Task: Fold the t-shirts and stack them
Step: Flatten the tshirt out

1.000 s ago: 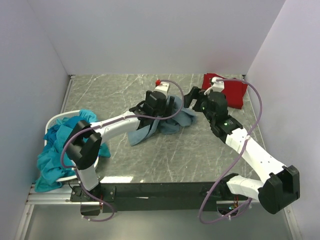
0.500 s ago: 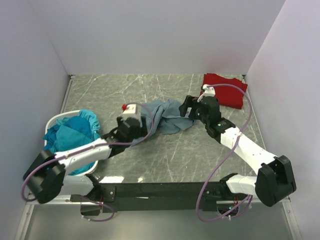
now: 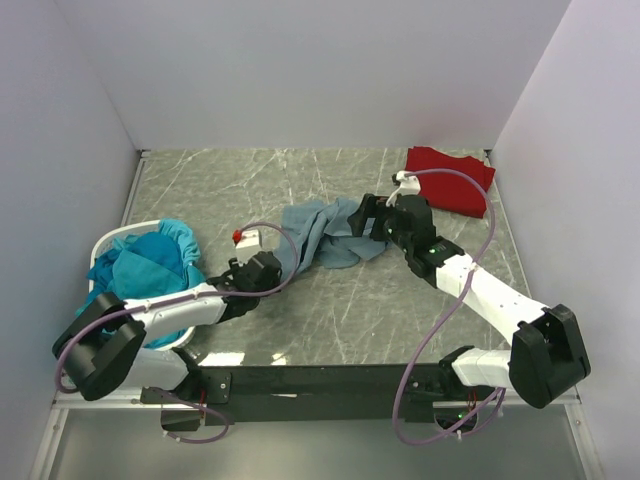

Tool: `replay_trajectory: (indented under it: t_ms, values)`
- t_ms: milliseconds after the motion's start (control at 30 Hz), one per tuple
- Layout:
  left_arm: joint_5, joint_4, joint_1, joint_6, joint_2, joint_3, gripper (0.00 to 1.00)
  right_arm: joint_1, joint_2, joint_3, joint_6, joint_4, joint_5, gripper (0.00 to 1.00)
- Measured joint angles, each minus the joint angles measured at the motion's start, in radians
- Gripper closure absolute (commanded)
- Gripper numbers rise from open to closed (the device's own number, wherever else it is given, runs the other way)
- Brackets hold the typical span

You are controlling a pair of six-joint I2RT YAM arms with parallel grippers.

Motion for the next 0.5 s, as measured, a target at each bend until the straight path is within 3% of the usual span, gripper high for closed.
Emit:
replay_trajectory:
  t_ms: [100, 500]
  values:
    - [-0.012, -0.01, 0.0, -0.011, 0.035, 0.0, 0.46, 0.007, 0.003, 0.0, 0.0, 0.001, 0.0, 0.09]
    - [-0.066, -0.015, 0.0, -0.062, 0.122, 0.01, 0.54, 0.024, 0.043, 0.0, 0.0, 0.006, 0.0, 0.1]
